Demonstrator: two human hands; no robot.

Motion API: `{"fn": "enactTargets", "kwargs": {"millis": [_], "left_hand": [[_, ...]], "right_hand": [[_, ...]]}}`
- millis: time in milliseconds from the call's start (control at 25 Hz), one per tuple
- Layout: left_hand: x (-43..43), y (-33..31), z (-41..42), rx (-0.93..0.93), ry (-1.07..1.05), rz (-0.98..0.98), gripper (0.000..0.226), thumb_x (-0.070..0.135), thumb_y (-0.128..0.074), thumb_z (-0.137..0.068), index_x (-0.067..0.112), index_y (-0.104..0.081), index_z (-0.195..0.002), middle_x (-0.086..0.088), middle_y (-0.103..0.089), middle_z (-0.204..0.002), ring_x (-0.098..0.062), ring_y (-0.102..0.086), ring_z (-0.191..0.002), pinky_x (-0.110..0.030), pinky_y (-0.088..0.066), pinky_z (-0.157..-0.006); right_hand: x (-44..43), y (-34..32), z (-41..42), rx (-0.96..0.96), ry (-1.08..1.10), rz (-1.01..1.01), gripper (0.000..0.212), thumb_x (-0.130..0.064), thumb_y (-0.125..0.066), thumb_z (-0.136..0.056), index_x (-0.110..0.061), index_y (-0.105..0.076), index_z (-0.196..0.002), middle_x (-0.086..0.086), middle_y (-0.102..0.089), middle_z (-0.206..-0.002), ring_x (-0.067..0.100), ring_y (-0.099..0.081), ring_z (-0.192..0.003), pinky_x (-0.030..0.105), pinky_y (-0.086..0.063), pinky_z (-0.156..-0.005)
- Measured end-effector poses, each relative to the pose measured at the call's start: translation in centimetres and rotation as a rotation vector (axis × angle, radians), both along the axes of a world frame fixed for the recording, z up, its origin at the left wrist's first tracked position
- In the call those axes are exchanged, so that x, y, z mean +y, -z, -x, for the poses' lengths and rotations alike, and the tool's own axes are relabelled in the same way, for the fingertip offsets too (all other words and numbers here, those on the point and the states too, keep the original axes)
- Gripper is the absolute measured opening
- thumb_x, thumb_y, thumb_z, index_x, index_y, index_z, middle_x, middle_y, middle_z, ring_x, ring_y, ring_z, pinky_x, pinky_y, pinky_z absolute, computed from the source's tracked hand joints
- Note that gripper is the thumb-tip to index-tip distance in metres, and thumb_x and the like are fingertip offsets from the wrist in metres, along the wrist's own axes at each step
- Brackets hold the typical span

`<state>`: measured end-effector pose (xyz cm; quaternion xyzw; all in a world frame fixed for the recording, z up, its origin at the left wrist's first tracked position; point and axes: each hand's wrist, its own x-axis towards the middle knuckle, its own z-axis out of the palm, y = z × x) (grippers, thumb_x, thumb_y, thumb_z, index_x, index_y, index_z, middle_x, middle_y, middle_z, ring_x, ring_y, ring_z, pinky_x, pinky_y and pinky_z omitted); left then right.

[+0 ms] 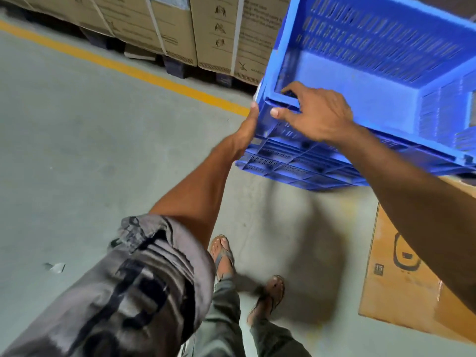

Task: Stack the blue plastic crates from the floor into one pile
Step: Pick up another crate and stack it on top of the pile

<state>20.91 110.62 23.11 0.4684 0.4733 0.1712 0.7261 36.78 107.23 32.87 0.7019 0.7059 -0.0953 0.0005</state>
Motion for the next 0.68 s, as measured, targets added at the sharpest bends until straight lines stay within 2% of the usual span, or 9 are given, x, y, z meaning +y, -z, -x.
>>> {"fn": "enactTargets", "kwargs": {"millis": [80, 160, 280, 360, 440, 520, 600, 640, 680], "left_hand": [[-0.2, 1.3, -0.2, 0.042, -0.015, 0.076, 0.068, 0.061, -0.01, -0.102, 0.024, -0.039, -0.151, 0.001, -0.043, -0.153, -0.011, -0.043, -0.134, -0.029, -0.032, -0.104], [-0.3, 2.0, -0.3, 0.06, 0.012, 0.089, 0.067, 0.062, -0.012, -0.102, 0.025, -0.04, -0.151, 0.001, -0.042, -0.154, -0.014, -0.042, -0.136, -0.03, -0.033, -0.1], [-0.9, 3.5, -0.3, 0.11, -0.034, 0.07, 0.054, 0.048, -0.019, -0.107, 0.024, -0.047, -0.146, 0.001, -0.055, -0.142, -0.015, -0.056, -0.119, -0.026, -0.04, -0.084], [-1.4, 3.4, -0.2, 0.157, -0.046, 0.08, 0.046, 0.041, -0.023, -0.108, 0.024, -0.053, -0.138, 0.006, -0.062, -0.125, -0.004, -0.059, -0.094, -0.018, -0.041, -0.066], [-1.4, 1.6, 0.1, 0.183, -0.057, 0.067, 0.039, 0.044, -0.025, -0.107, 0.028, -0.056, -0.126, 0.015, -0.06, -0.107, 0.007, -0.054, -0.076, -0.009, -0.037, -0.054], [-0.7, -1.1, 0.1, 0.101, -0.199, 0.046, 0.048, 0.054, -0.025, -0.105, 0.029, -0.052, -0.135, 0.016, -0.056, -0.094, 0.014, -0.055, -0.057, -0.004, -0.039, -0.043], [1.1, -4.4, -0.4, -0.014, -0.315, 0.057, 0.059, 0.061, -0.028, -0.101, 0.024, -0.046, -0.143, 0.017, -0.055, -0.084, 0.016, -0.055, -0.045, -0.007, -0.042, -0.035], [1.9, -5.2, -0.6, -0.024, -0.32, 0.031, 0.056, 0.058, -0.032, -0.102, 0.02, -0.05, -0.14, 0.015, -0.058, -0.085, 0.014, -0.059, -0.05, -0.009, -0.045, -0.038], [2.6, -5.7, -0.8, -0.01, -0.305, -0.008, 0.052, 0.051, -0.037, -0.103, 0.014, -0.055, -0.135, 0.008, -0.064, -0.093, 0.008, -0.066, -0.067, -0.013, -0.051, -0.049]], "right_hand": [[-0.6, 0.0, -0.6, 0.028, -0.012, -0.066, 0.069, -0.082, -0.044, -0.076, -0.034, -0.049, -0.125, 0.0, -0.068, -0.114, 0.032, -0.062, -0.103, 0.042, -0.047, -0.077], [-1.1, 0.0, -1.8, 0.02, 0.001, -0.073, 0.069, -0.08, -0.052, -0.074, -0.032, -0.05, -0.124, 0.001, -0.069, -0.11, 0.033, -0.063, -0.101, 0.041, -0.048, -0.076], [0.2, 0.7, -2.0, -0.086, -0.03, 0.031, 0.062, -0.081, -0.056, -0.069, -0.022, -0.057, -0.091, 0.005, -0.063, -0.073, 0.036, -0.06, -0.075, 0.037, -0.045, -0.063], [0.7, 0.2, -1.3, -0.102, -0.024, 0.055, 0.065, -0.083, -0.057, -0.066, -0.019, -0.055, -0.08, 0.001, -0.057, -0.064, 0.032, -0.055, -0.067, 0.036, -0.046, -0.061], [0.6, -0.5, -1.0, -0.034, 0.028, 0.139, 0.075, -0.092, -0.05, -0.063, -0.022, -0.059, -0.087, -0.002, -0.06, -0.072, 0.029, -0.055, -0.072, 0.037, -0.046, -0.066], [0.7, -1.4, -1.5, 0.241, 0.144, 0.292, 0.085, -0.098, -0.033, -0.065, -0.032, -0.062, -0.11, -0.008, -0.065, -0.1, 0.023, -0.057, -0.093, 0.039, -0.044, -0.084], [2.3, -1.7, -2.0, 0.724, 0.382, 0.325, 0.075, -0.082, -0.03, -0.085, -0.03, -0.053, -0.134, -0.004, -0.056, -0.132, 0.018, -0.051, -0.118, 0.04, -0.036, -0.101], [3.5, -1.3, -2.4, 0.847, 0.49, 0.294, 0.063, -0.065, -0.036, -0.096, -0.021, -0.05, -0.139, 0.002, -0.053, -0.138, 0.019, -0.05, -0.122, 0.038, -0.036, -0.1], [4.7, -0.8, -2.9, 0.801, 0.526, 0.279, 0.052, -0.047, -0.043, -0.101, -0.012, -0.049, -0.14, 0.008, -0.051, -0.142, 0.023, -0.052, -0.123, 0.035, -0.039, -0.095]]}}
